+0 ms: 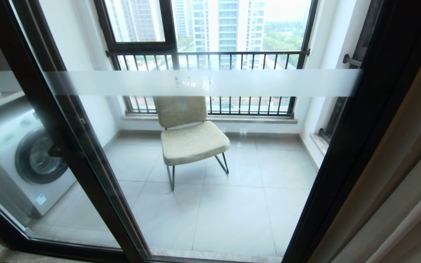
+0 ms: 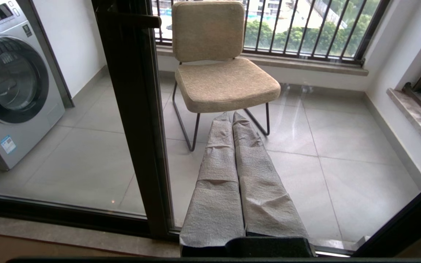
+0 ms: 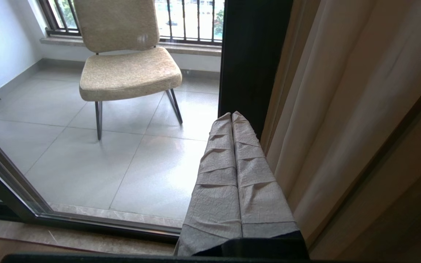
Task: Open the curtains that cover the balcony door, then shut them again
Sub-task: Pull the inner curtains open on both sides
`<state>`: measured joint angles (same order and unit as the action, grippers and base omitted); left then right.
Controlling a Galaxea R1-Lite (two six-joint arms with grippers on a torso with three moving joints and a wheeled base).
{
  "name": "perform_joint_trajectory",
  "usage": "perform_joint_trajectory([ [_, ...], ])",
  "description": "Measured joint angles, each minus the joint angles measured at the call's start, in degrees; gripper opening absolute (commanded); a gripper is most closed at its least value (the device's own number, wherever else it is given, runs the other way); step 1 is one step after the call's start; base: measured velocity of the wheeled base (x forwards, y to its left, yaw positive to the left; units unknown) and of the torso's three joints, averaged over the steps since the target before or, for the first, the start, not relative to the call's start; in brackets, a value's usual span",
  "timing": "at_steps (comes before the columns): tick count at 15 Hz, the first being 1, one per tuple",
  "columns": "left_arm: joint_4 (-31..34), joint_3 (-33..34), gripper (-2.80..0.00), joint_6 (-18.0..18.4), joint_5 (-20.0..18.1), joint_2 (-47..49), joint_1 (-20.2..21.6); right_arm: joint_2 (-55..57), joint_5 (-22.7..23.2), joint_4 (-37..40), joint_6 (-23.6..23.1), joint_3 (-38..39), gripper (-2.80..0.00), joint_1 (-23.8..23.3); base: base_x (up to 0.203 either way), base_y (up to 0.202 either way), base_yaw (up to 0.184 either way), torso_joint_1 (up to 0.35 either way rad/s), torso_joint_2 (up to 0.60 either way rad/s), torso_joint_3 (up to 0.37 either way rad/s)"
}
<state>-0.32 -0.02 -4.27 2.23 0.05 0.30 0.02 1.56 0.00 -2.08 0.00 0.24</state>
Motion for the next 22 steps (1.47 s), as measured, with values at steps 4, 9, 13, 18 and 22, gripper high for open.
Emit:
perform_joint_trajectory([
  [4, 0.02, 0.00, -2.80, 0.01, 0.03, 0.00, -0.01, 0.00, 0.01, 0.00, 0.00, 0.00, -2.80, 0.00, 0.000, 0.000, 0.000, 0.000, 0.00, 0.000],
  [9, -0.01, 0.00, -2.80, 0.01, 0.00, 0.00, -0.01, 0.00, -1.51, 0.16, -0.49, 0.00, -2.80, 0.00, 0.000, 0.000, 0.000, 0.000, 0.00, 0.000],
  [13, -0.01, -0.02, -2.80, -0.01, 0.02, 0.00, -0.01, 2.75, 0.83, -1.79, -1.55, -1.53, -2.80, -0.04, 0.000, 0.000, 0.000, 0.000, 0.00, 0.000],
  [18, 0.01, -0.02, -2.80, -0.02, 0.01, 0.00, 0.00, 14.98, 2.13, -6.06, 0.04, -10.66, -2.80, -1.49, 0.000, 0.000, 0.000, 0.000, 0.00, 0.000],
  [22, -0.01, 0.00, -2.80, 0.01, 0.03, 0.00, -0.01, 24.39, 2.21, -5.95, 0.69, -20.76, -2.80, -9.91, 0.000, 0.000, 0.000, 0.000, 0.00, 0.000],
])
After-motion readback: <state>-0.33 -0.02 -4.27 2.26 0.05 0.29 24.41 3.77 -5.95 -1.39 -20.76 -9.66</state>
